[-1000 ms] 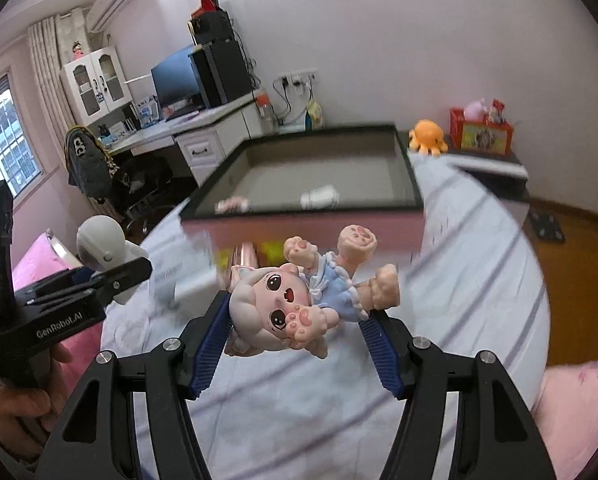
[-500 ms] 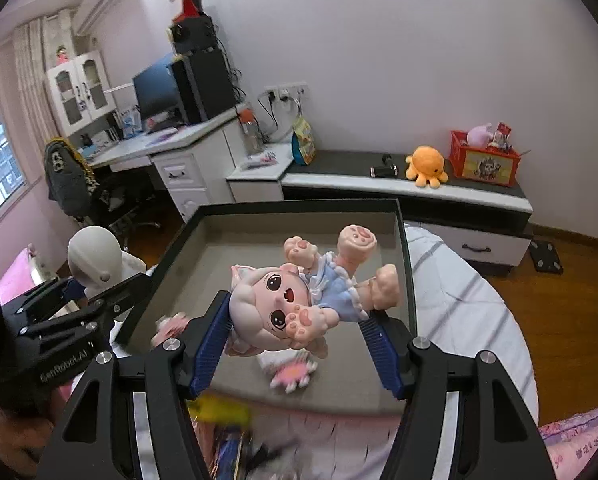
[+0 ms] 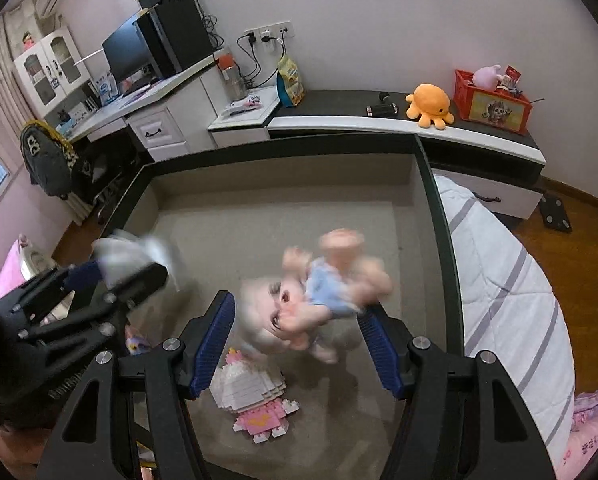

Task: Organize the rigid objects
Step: 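Lower the astronaut and pig doll into the pink box and release both, then withdraw both tools from the box back over the bed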

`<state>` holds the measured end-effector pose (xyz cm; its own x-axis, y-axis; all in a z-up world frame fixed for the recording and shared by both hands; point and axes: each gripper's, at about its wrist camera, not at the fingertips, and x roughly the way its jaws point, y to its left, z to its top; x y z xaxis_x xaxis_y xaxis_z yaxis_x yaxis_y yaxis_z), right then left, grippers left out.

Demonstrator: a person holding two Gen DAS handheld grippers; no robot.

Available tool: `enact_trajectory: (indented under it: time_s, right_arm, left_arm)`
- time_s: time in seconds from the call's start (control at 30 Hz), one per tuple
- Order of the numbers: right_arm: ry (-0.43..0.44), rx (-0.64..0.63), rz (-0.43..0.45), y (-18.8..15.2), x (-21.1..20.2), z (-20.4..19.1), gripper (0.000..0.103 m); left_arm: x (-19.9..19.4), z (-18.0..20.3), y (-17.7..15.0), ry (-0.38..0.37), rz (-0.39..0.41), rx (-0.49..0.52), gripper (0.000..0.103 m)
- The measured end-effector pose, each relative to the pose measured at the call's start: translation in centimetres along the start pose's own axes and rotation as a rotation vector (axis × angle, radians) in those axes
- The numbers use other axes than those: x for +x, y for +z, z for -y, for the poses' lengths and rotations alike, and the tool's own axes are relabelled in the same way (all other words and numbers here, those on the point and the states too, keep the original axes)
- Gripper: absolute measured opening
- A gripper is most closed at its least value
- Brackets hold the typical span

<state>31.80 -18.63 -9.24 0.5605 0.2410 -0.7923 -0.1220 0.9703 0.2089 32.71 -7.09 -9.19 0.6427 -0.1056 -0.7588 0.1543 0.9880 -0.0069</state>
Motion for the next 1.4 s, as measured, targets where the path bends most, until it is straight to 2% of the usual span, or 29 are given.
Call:
enact_trajectory:
  time_s: [0.03, 0.07, 0.1, 0.13, 0.23, 0.27, 0.53, 0.77, 0.93, 1.17, 1.4]
  right_arm:
    - [-0.003, -0.003, -0.001, 0.0, -0.1, 0.0, 0.068]
    - [-0.008, -0.009, 0.001, 0.0, -0.3, -0.1, 0.077]
    - [-0.016, -0.013, 0.009, -0.1, -0.6, -0.2, 0.082]
    - [-0.018, -0.016, 0.019, -0.2, -1.0, -0.2, 0.082]
    - [-0.022, 0.001, 0.035, -0.4, -2.0, 0.1, 0.091]
    - [-0.028, 0.004, 0.043, -0.6, -2.4, 0.1, 0.103]
    - [-0.052, 0.031, 0.155, -3.4, -8.2, -1.0, 0.103]
    - [-0.059, 0.028, 0.271, -8.7, -15.0, -3.1, 0.103]
    - [-0.090, 0.009, 0.325, -12.5, -18.5, -4.3, 0.103]
    - [-0.147, 0.023, 0.415, -17.4, -22.9, -5.9, 0.103]
    - [-0.179, 0.004, 0.435, -19.8, -24.5, -7.0, 0.103]
  left_arm:
    - [-0.1, 0.1, -0.2, 0.010, -0.004, 0.010, 0.069]
    - [-0.4, 0.1, -0.3, 0.014, 0.004, 0.013, 0.077]
    - [-0.9, -0.1, -0.4, 0.027, 0.022, 0.011, 0.080]
    - [-1.7, -0.5, -0.5, 0.035, 0.046, 0.004, 0.087]
    - [-4.2, -1.8, -1.0, 0.021, 0.102, -0.038, 0.099]
    - [-5.0, -2.2, -1.3, 0.018, 0.117, -0.049, 0.101]
    - [-13.2, -4.2, -4.8, 0.047, 0.229, -0.079, 0.103]
    - [-18.7, -5.1, -9.2, 0.060, 0.258, -0.090, 0.103]
    - [-21.4, -5.3, -12.8, 0.082, 0.267, -0.095, 0.103]
    - [-25.0, -4.9, -17.6, 0.076, 0.289, -0.140, 0.103]
    - [-27.4, -3.3, -20.4, 0.056, 0.301, -0.113, 0.103]
